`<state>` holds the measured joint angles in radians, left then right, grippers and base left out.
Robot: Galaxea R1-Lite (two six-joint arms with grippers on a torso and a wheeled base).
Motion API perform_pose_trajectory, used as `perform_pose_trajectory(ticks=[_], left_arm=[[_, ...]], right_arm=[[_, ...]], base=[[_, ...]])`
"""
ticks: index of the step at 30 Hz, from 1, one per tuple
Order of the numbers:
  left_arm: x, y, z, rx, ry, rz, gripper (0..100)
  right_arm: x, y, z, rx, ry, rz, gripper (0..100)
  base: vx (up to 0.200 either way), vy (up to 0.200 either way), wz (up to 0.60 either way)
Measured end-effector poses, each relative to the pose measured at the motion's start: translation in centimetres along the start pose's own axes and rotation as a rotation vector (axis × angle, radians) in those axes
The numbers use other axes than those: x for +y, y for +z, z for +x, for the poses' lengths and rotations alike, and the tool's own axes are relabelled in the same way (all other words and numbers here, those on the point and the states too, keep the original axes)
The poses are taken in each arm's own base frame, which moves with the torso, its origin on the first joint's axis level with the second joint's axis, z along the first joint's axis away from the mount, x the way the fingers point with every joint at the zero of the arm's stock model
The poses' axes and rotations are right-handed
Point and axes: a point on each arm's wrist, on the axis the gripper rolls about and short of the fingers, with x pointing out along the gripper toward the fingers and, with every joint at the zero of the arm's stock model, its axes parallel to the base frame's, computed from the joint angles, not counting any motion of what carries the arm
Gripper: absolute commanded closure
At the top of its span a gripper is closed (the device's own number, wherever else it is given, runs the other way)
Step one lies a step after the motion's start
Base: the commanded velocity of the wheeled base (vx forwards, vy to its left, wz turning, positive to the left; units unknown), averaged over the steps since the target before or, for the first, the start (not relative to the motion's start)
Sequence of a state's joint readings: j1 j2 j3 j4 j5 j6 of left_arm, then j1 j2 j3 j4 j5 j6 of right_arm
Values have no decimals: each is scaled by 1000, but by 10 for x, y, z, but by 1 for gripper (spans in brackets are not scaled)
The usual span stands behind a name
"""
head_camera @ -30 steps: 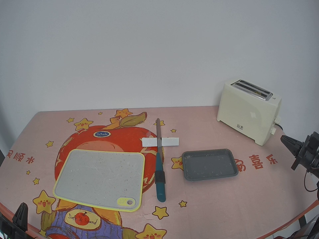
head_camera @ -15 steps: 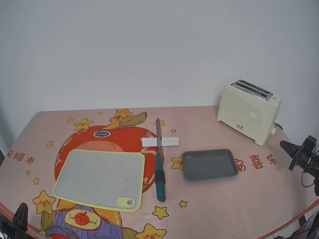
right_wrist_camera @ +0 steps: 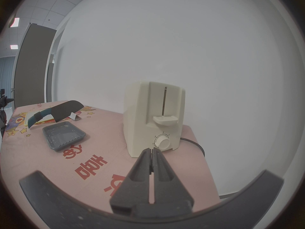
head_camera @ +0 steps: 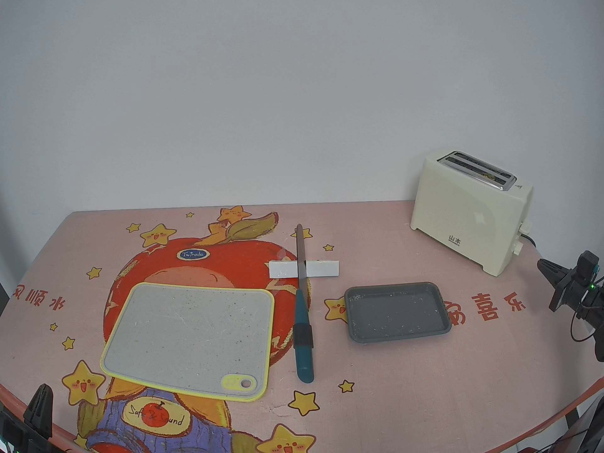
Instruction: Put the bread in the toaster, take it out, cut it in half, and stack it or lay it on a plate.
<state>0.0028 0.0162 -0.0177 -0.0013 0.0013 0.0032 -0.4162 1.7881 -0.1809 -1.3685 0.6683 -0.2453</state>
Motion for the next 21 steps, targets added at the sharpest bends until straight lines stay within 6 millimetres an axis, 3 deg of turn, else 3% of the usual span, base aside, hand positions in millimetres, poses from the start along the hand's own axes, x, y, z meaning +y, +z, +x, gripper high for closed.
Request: perform_pose_trajectory(ticks=[21], left_arm=[[0,0,0,0,0,0,100]], right_arm=[[11,1,-1,8,3,-6,100]], base=[[0,0,0]])
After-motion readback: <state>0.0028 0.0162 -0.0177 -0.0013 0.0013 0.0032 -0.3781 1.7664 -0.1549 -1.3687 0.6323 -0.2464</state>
